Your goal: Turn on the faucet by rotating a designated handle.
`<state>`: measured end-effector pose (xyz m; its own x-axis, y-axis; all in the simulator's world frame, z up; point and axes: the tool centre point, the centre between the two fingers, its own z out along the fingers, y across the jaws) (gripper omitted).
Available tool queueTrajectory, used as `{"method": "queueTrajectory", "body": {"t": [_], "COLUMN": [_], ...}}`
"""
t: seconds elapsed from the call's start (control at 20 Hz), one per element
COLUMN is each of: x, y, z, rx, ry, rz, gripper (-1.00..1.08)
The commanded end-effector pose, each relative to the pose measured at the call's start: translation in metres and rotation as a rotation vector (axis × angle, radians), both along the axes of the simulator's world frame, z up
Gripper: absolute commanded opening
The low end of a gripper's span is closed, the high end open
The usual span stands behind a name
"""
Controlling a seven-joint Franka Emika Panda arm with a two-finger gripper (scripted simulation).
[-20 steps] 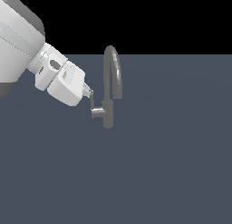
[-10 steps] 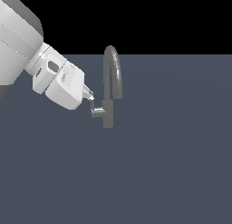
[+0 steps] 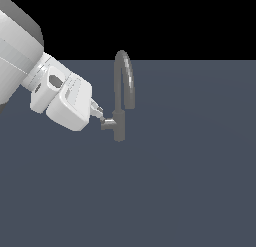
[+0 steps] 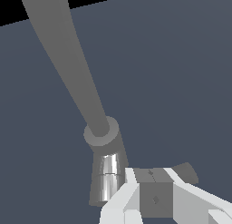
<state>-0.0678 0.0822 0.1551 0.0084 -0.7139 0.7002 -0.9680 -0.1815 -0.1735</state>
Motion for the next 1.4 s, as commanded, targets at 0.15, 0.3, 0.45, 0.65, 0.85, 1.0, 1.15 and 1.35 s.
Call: {"method": "queueTrajectory", "body": {"t": [0.15, 0.3, 0.45, 0.65, 0.85, 1.0, 1.15, 1.35], "x": [-0.012, -0.02, -0.027, -0.023, -0.022, -0.022, -0.021, -0.021], "y": [-0.006, -0.01, -0.013, -0.003, -0.005, -0.006, -0.008, -0.009], "z": [-0.02, -0.032, -0.044, -0.043, -0.055, -0.064, -0.073, -0.085], "rx": [-0.005, -0.007, -0.009, -0.012, -0.012, -0.012, -0.011, -0.011], "ry": [0.008, 0.01, 0.012, 0.043, 0.038, 0.034, 0.03, 0.024], "rz": [-0.007, -0.012, -0.017, 0.044, 0.032, 0.022, 0.013, -0.001], "gripper": [-1.0, -1.0, -1.0, -1.0, -1.0, -1.0, -1.0, -1.0]}}
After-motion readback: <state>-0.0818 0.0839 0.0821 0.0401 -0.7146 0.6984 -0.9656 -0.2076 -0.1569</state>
